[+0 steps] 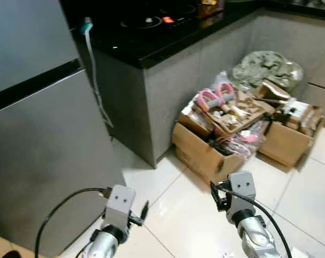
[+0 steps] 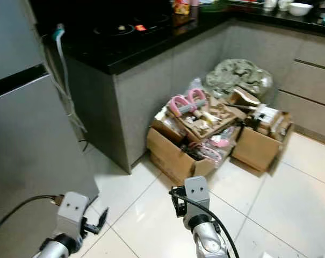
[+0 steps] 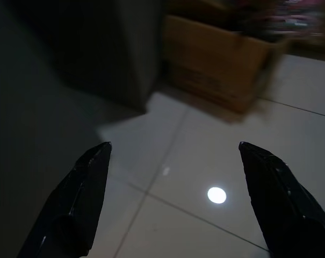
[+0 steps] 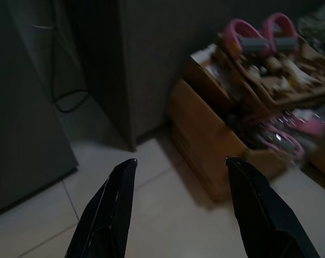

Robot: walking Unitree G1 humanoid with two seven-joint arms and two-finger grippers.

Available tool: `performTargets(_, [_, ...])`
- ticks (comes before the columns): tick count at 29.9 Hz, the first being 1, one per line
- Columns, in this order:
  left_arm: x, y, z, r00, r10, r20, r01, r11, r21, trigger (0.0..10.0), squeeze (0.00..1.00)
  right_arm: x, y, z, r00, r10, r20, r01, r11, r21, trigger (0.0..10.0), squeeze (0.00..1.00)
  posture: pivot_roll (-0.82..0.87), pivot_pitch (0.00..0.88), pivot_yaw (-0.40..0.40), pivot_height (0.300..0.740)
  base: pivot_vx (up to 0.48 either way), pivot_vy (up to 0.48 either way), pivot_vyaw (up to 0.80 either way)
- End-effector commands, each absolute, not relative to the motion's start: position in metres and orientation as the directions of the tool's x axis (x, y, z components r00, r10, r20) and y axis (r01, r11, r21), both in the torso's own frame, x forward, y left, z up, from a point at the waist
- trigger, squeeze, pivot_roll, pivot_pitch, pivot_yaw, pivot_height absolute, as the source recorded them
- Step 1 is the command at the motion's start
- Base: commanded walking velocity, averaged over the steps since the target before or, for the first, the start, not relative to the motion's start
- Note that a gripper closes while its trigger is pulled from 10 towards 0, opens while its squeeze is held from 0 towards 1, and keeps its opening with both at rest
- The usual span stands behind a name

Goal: Restocking fridge

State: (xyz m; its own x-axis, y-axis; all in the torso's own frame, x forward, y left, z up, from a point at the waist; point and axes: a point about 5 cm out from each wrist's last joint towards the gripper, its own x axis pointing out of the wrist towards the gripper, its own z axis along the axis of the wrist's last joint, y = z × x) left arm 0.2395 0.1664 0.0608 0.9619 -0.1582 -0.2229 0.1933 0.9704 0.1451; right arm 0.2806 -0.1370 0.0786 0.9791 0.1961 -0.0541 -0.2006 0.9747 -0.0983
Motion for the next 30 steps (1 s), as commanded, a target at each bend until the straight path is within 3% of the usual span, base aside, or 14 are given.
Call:
performTargets(1, [0.2350,0.1677,0.0549,0.957,-0.143,-0.254,0.185,0.971,0.150,10.0,0.00,0.2795,-0.1364,0.0773,0.979,0.195,-0.054,-0.199,0.975,-0.101,10.0,0.00,-0.10,0.154,0.037,0.710,0.000,0.000,0.79])
performTargets(30, [0.2371,0.1606,0.0553,0.958,-0.126,-0.259,0.171,0.972,0.160,10.0,0.00,0.2833,-0.1418,0.0783,0.985,0.163,-0.049,-0.168,0.980,-0.109,10.0,0.00,-0.10,0.157,0.037,0.710,0.000,0.000,0.77])
